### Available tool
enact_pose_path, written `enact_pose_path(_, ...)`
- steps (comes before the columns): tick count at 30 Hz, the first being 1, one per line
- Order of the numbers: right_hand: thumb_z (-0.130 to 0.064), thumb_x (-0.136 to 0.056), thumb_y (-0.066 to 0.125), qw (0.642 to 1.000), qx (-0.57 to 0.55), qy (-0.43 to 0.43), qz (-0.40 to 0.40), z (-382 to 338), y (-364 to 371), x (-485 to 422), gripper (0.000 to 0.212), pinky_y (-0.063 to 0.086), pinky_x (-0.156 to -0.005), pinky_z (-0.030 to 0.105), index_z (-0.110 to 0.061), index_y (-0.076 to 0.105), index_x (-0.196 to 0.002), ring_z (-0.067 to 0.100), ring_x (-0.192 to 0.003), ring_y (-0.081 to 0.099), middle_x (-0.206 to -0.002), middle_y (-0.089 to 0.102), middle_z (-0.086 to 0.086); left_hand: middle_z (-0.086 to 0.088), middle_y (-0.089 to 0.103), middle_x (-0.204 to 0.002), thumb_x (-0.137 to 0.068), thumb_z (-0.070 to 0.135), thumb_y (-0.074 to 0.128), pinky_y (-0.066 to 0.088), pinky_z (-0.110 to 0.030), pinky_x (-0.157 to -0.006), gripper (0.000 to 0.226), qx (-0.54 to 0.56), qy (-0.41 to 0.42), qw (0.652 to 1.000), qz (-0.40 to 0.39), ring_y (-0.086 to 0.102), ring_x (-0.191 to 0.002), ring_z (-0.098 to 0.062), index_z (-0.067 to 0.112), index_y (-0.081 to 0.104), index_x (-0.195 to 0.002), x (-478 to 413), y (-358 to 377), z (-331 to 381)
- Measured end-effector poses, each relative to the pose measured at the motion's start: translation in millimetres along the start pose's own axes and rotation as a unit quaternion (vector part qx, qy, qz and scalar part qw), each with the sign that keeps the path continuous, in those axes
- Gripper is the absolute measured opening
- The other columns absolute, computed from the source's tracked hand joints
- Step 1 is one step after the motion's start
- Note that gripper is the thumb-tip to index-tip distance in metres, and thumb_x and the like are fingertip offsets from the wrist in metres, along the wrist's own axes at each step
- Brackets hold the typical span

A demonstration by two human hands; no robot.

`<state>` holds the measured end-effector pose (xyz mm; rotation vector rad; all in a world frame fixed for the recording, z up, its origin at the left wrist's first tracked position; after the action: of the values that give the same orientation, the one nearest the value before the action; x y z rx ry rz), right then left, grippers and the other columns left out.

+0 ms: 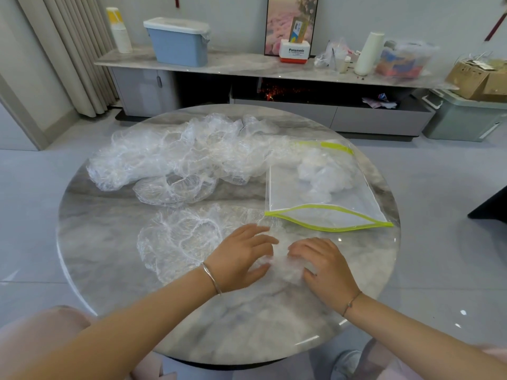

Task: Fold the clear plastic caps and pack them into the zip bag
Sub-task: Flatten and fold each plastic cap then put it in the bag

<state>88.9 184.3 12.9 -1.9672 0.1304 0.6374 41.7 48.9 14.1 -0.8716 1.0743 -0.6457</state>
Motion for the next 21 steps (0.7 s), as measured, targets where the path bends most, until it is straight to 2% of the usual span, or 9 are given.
enact_pose_path(3, -0.034, -0.079, 0.061, 0.999, -0.033, 0.015, -0.022, 8, 4, 9, 0.013, 0.035, -0.085, 0.019, -0.023, 0.064, -0.085, 0.003, -0.093, 0.055, -0.099, 0.066, -0.013, 0.006, 0.065, -0.114, -0.086, 0.03, 0.059, 0.034, -0.03, -0.106, 0.012, 0.038, 0.04, 0.998, -0.004, 0.052, -0.119, -0.015, 0.02, 0.055, -0.092, 1, 0, 14)
enact_pose_path(6, -0.039, -0.077, 0.063, 0.987, -0.11, 0.074, -0.086, 17, 13, 19, 0.015, 0.035, -0.086, 0.01, -0.03, 0.064, -0.09, -0.002, -0.089, 0.057, -0.096, 0.067, -0.018, 0.006, 0.064, -0.101, -0.082, 0.045, 0.06, 0.036, -0.025, -0.096, 0.034, 0.034, -0.002, 0.997, -0.065, 0.055, -0.106, -0.013, 0.019, 0.057, -0.104, 4, 13, 9)
enact_pose_path(9, -0.037, -0.077, 0.069, 0.959, -0.187, 0.17, -0.131, 30, 23, 27, 0.014, 0.045, -0.078, 0.018, -0.025, 0.066, -0.083, 0.002, -0.081, 0.062, -0.082, 0.069, -0.012, 0.005, 0.063, -0.073, -0.077, 0.047, 0.051, 0.034, -0.021, -0.078, 0.028, -0.017, -0.068, 0.992, -0.104, 0.061, -0.075, -0.015, 0.023, 0.062, -0.084, 10, 26, -7)
enact_pose_path(11, -0.027, -0.082, 0.071, 0.94, -0.209, 0.233, -0.138, 36, 25, 30, 0.007, 0.048, -0.079, 0.021, -0.027, 0.065, -0.084, 0.0, -0.085, 0.063, -0.084, 0.068, -0.012, 0.005, 0.06, -0.063, -0.077, 0.049, 0.047, 0.031, -0.021, -0.073, 0.032, -0.01, -0.128, 0.986, -0.106, 0.059, -0.065, -0.014, 0.024, 0.064, -0.067, 11, 29, -17)
enact_pose_path(12, -0.025, -0.083, 0.07, 0.937, -0.206, 0.253, -0.126, 38, 24, 29, 0.009, 0.047, -0.078, 0.019, -0.029, 0.063, -0.085, -0.002, -0.086, 0.062, -0.085, 0.068, -0.013, 0.004, 0.06, -0.063, -0.078, 0.052, 0.045, 0.03, -0.02, -0.073, 0.037, 0.012, -0.158, 0.984, -0.085, 0.057, -0.064, -0.012, 0.023, 0.065, -0.065, 12, 29, -19)
enact_pose_path(14, -0.023, -0.085, 0.068, 0.923, -0.224, 0.298, -0.101, 44, 23, 29, 0.01, 0.047, -0.072, 0.02, -0.024, 0.059, -0.088, 0.0, -0.074, 0.064, -0.079, 0.068, -0.008, 0.004, 0.063, -0.07, -0.08, 0.058, 0.042, 0.028, -0.019, -0.075, 0.046, 0.037, -0.212, 0.975, -0.052, 0.052, -0.069, -0.009, 0.022, 0.07, -0.075, 13, 26, -25)
enact_pose_path(17, -0.018, -0.086, 0.066, 0.882, -0.266, 0.38, -0.087, 50, 27, 34, 0.027, 0.051, -0.061, 0.03, -0.02, 0.046, -0.103, 0.015, -0.055, 0.061, -0.073, 0.067, 0.003, 0.011, 0.062, -0.07, -0.085, 0.046, 0.059, 0.034, -0.023, -0.081, 0.027, 0.056, -0.261, 0.961, -0.07, 0.054, -0.074, -0.009, 0.022, 0.067, -0.093, 15, 30, -31)
enact_pose_path(19, -0.018, -0.084, 0.067, 0.918, -0.152, 0.36, -0.074, 51, 18, 31, 0.036, 0.046, -0.065, 0.028, -0.021, 0.041, -0.108, 0.011, -0.063, 0.054, -0.088, 0.056, -0.002, 0.015, 0.054, -0.063, -0.084, 0.041, 0.065, 0.04, -0.026, -0.085, 0.029, 0.07, -0.288, 0.952, -0.073, 0.054, -0.071, -0.008, 0.023, 0.062, -0.106, 15, 31, -33)
enact_pose_path(21, -0.023, -0.082, 0.064, 0.969, -0.028, 0.246, -0.025, 37, 1, 19, 0.042, 0.04, -0.071, 0.022, -0.021, 0.042, -0.117, 0.008, -0.082, 0.048, -0.104, 0.043, -0.009, 0.016, 0.05, -0.068, -0.082, 0.042, 0.066, 0.041, -0.026, -0.087, 0.045, 0.053, -0.302, 0.948, -0.085, 0.05, -0.073, -0.007, 0.024, 0.052, -0.121, 15, 30, -34)
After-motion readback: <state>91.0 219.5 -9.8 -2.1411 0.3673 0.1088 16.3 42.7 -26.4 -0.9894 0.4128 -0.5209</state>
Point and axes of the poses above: each hand's wrist, its own x-axis away from the middle knuckle, its own y-axis out of the palm, z = x × y, the point moved 7 cm from there along -x, towards the middle knuckle
